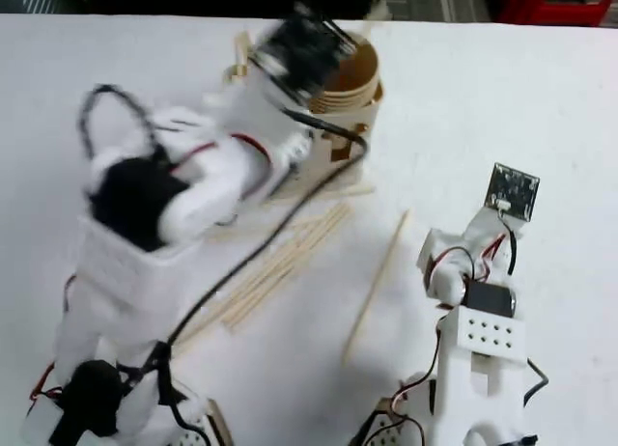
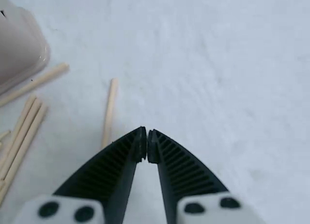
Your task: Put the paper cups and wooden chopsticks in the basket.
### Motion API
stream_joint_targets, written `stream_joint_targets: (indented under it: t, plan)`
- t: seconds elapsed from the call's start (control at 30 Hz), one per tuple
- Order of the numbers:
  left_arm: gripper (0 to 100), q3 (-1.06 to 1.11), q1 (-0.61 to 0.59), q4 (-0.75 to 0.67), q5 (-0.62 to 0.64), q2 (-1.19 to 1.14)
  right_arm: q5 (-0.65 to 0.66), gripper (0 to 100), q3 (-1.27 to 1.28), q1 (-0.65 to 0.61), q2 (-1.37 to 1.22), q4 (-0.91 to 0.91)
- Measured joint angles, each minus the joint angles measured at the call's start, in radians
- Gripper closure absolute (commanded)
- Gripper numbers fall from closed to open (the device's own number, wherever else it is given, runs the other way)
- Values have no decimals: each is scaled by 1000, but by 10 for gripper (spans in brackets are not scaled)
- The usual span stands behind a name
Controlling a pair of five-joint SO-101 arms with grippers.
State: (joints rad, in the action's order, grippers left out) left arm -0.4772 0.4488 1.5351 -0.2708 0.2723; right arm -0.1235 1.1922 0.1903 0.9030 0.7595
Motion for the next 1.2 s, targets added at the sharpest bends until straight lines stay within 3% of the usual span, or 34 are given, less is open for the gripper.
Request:
stream_joint_targets:
  t: [0.23,0.43,0.63,0.8,1.0,1.2]
  plan:
    - [979,-61,-101,-292,51,0,0,981,0,0,0,0]
    - [979,-32,-110,-532,58,0,0,981,0,0,0,0]
    - [980,230,-153,-815,196,3,0,981,0,0,0,0]
    - [980,462,-184,-1028,232,3,0,981,0,0,0,0]
    - [979,657,-222,-1172,235,2,0,981,0,0,0,0]
    - [972,755,-227,-1189,236,2,0,981,0,0,0,0]
